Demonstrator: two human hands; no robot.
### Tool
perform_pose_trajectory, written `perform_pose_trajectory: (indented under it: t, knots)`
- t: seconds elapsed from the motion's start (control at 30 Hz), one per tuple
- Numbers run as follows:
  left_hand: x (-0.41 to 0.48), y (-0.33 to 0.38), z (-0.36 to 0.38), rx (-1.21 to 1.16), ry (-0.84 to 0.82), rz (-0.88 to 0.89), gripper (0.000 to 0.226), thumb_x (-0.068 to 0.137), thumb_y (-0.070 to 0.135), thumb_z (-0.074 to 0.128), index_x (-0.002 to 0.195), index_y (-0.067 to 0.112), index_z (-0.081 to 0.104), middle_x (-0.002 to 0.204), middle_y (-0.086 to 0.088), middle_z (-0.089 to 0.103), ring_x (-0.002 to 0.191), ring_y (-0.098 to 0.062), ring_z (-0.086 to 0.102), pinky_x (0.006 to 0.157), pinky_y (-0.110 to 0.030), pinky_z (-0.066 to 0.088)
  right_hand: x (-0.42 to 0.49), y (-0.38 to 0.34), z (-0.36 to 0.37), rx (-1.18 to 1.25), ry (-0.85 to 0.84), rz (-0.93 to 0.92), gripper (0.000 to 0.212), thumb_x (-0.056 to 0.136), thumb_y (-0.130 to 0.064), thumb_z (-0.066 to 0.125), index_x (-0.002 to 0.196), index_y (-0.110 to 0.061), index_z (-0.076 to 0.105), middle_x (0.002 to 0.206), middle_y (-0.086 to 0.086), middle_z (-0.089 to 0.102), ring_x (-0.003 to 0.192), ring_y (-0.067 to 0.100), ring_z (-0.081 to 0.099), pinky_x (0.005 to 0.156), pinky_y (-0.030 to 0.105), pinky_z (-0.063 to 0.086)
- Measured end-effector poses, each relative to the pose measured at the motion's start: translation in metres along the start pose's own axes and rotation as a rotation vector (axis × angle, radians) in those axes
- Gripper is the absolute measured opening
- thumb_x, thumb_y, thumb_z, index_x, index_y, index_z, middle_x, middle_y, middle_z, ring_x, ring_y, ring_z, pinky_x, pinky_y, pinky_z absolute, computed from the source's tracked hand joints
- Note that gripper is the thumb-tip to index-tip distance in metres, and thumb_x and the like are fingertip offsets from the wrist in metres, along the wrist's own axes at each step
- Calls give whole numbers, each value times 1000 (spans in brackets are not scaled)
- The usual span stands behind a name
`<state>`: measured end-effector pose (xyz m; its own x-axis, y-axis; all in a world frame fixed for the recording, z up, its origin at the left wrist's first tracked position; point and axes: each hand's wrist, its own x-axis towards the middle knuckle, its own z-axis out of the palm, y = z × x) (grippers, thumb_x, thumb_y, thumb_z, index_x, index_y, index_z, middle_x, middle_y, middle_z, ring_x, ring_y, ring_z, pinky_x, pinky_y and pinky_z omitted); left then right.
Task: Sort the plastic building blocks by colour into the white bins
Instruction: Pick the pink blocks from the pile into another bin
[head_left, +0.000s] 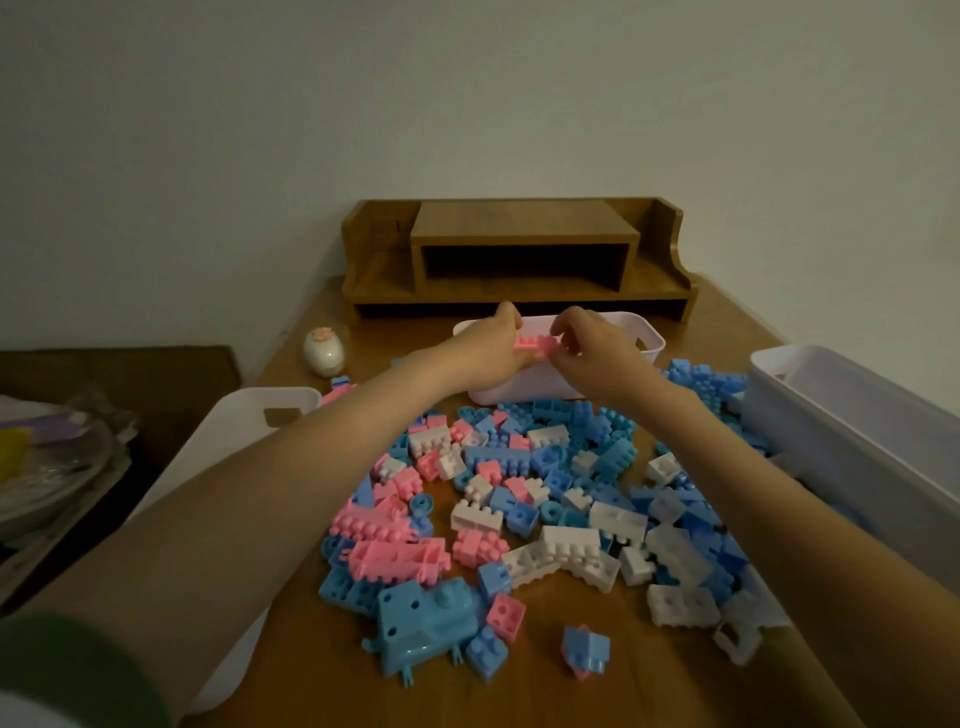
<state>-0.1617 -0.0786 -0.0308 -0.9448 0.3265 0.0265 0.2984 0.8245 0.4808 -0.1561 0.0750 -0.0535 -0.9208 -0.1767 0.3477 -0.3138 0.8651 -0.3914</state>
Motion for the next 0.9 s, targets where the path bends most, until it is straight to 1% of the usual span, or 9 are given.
perform_pose_trajectory:
  t: [0.1, 0.17, 0.23, 0.3, 0.4, 0.5, 0.67, 0.77, 0.9]
  knots:
    - [-1, -8, 2, -7, -62, 65, 55, 100, 30, 44, 145, 15, 16, 111, -10, 52, 98, -25, 56, 74, -32, 46, -3, -5, 1, 11, -49, -77, 34, 90, -28, 53, 121, -17, 49, 112, 5, 50, 103, 24, 51, 91, 44, 43]
    - [-4, -12, 0, 44, -35, 73, 53, 101, 25, 41, 146, 17, 14, 134, -14, 47, 114, -31, 53, 91, -43, 45, -4, -8, 0, -63, -121, -85, 39, 93, -35, 47, 130, -26, 46, 123, 3, 47, 116, 25, 43, 100, 44, 34]
    - [-7, -14, 0, 180, 41, 71, 51, 101, 24, 39, 146, 16, 17, 150, -12, 30, 130, -31, 40, 106, -45, 32, -5, -12, 2, -194, -208, -78, 41, 96, -43, 36, 135, -34, 42, 135, 1, 41, 126, 25, 33, 103, 44, 24]
    - [-11, -16, -2, 263, 91, 70, 51, 100, 31, 40, 144, 14, 21, 149, -11, 30, 132, -31, 37, 108, -43, 29, -4, -15, 5, -321, -256, -69, 43, 97, -48, 27, 137, -35, 39, 139, 1, 40, 127, 26, 30, 103, 45, 24]
    - [-12, -22, -8, 362, 26, 90, 53, 99, 43, 38, 141, 14, 28, 141, -10, 44, 126, -29, 44, 104, -41, 33, -2, -14, 4, -544, -312, -118, 46, 97, -44, 24, 142, -35, 30, 139, 7, 41, 124, 33, 34, 98, 48, 29]
    - [-11, -25, -11, 490, -92, 97, 59, 97, 51, 36, 144, 16, 28, 146, -5, 41, 133, -22, 38, 116, -45, 10, -2, -12, -6, -629, -334, -104, 49, 98, -33, 35, 145, -32, 21, 141, 11, 38, 125, 37, 34, 98, 52, 32]
    - [-5, -13, -4, 432, -212, 108, 81, 88, 52, 52, 150, 26, 6, 144, -6, 44, 134, -26, 37, 114, -53, -11, 0, -11, -4, -600, -295, 17, 41, 100, -34, 26, 140, -29, 34, 134, 12, 45, 121, 35, 36, 97, 50, 31]
    - [-2, -9, 0, 332, -219, 136, 91, 85, 43, 60, 148, 34, -5, 138, -7, 50, 132, -29, 40, 112, -54, -13, -1, -9, -2, -637, -320, -11, 42, 99, -29, 34, 140, -23, 33, 134, 13, 43, 120, 37, 36, 96, 50, 34]
    - [-8, -17, -3, 296, -145, 131, 93, 87, 39, 61, 149, 28, -8, 156, -8, 21, 144, -24, 19, 115, -50, -12, -4, -3, -8, -709, -338, -78, 46, 97, -26, 41, 142, -24, 30, 140, 12, 38, 123, 40, 35, 98, 53, 37]
